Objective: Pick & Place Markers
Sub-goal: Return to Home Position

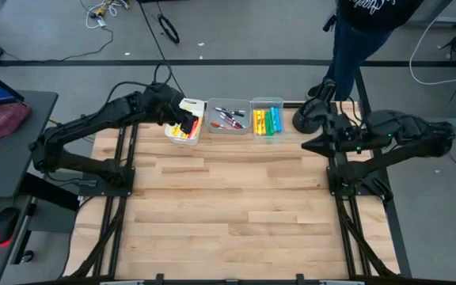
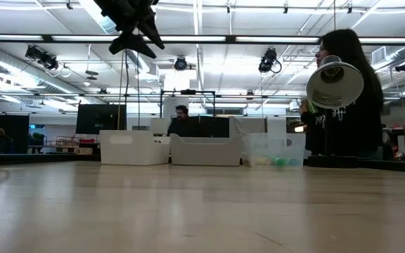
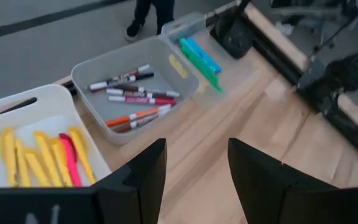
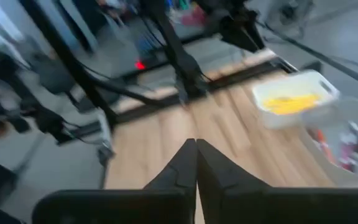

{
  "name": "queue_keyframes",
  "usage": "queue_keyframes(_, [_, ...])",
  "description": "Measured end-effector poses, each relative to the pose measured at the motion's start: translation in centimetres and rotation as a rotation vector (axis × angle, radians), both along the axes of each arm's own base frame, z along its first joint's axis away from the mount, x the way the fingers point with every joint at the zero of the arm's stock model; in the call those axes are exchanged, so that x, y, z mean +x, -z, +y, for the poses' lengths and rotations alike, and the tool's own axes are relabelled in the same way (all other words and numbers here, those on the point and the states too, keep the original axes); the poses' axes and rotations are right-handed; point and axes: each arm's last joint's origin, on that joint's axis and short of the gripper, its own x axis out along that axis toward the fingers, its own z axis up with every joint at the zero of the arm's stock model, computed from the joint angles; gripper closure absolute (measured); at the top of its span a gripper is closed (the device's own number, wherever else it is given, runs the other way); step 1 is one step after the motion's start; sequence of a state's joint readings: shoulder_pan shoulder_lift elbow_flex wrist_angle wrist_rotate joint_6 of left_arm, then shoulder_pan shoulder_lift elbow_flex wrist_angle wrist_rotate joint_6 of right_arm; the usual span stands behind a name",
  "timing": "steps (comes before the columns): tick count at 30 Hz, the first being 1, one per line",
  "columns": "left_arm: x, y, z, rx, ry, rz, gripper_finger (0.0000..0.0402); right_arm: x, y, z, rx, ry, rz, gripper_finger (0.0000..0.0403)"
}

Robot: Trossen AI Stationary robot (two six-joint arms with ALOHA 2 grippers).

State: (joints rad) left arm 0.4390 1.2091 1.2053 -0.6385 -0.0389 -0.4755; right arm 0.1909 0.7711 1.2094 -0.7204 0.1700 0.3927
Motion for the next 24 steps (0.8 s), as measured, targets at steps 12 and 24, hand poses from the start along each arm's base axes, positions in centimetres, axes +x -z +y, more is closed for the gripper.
queue_keyframes(12, [1.6,-1.4,-1.5,0.018,-0.056,-0.187,0.0223,-1.9,9.2,-0.1,0.073,-0.142,-0.274,0.0401])
queue_keyframes(24, [2.1,-1.7,-2.5,0.003,-0.161,-0.255,0.0223,-2.1,16.5,-1.1,0.076,-0.074,-0.403,0.0402])
